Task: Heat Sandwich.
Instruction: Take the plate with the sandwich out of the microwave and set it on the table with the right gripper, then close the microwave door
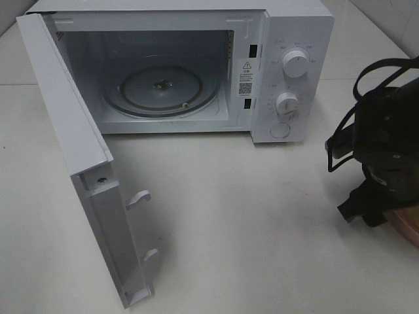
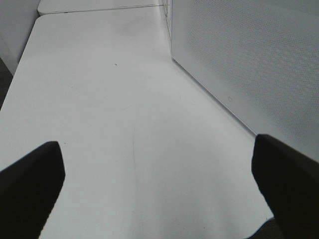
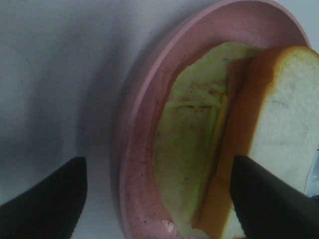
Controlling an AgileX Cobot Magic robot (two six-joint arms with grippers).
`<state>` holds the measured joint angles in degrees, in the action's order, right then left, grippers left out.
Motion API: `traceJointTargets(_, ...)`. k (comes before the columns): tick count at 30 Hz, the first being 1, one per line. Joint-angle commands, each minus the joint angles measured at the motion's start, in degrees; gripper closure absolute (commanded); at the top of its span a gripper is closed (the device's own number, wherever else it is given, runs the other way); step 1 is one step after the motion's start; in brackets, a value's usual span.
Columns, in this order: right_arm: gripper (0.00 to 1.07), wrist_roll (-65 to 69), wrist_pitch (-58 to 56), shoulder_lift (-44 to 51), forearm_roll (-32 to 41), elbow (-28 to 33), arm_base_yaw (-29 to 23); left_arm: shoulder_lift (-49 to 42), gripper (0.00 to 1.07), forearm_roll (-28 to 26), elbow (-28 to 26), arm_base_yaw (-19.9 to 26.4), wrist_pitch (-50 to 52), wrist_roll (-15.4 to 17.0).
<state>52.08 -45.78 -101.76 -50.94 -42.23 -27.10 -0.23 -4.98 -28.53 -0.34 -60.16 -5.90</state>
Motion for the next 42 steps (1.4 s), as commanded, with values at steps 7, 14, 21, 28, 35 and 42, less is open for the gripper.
traceJointTargets(7,0.32,-9.91,-0.06,10.08,7.51,-0.11,0.23,-1.60,0.09,-0.40,0.23,0.23,0.69,0.00)
traceJointTargets(14,0.32,-17.53,-0.34,20.40,16.50,-0.11,0.23,-1.60,0.09,-0.40,0.23,0.23,0.69,0.00)
traceJointTargets(21,0.32,-25.61,-0.34,28.07,24.41,-0.11,0.23,-1.60,0.09,-0.40,0.23,0.23,0.69,0.00)
traceJointTargets(28,0.32,-34.15,-2.98,39.08,31.97,-0.11,0.23,-1.60,0.09,-0.40,0.23,0.23,0.69,0.00)
traceJointTargets(35,0.32,-39.19,-8.82,46.41,36.38,-0.11,0.23,-1.60,0.09,-0.40,0.23,0.23,0.69,0.00)
traceJointTargets(42,0.32,-43.37,-13.41,53.23,40.97,-0.11,0.23,-1.60,0.09,-0.40,0.23,0.23,0.69,0.00)
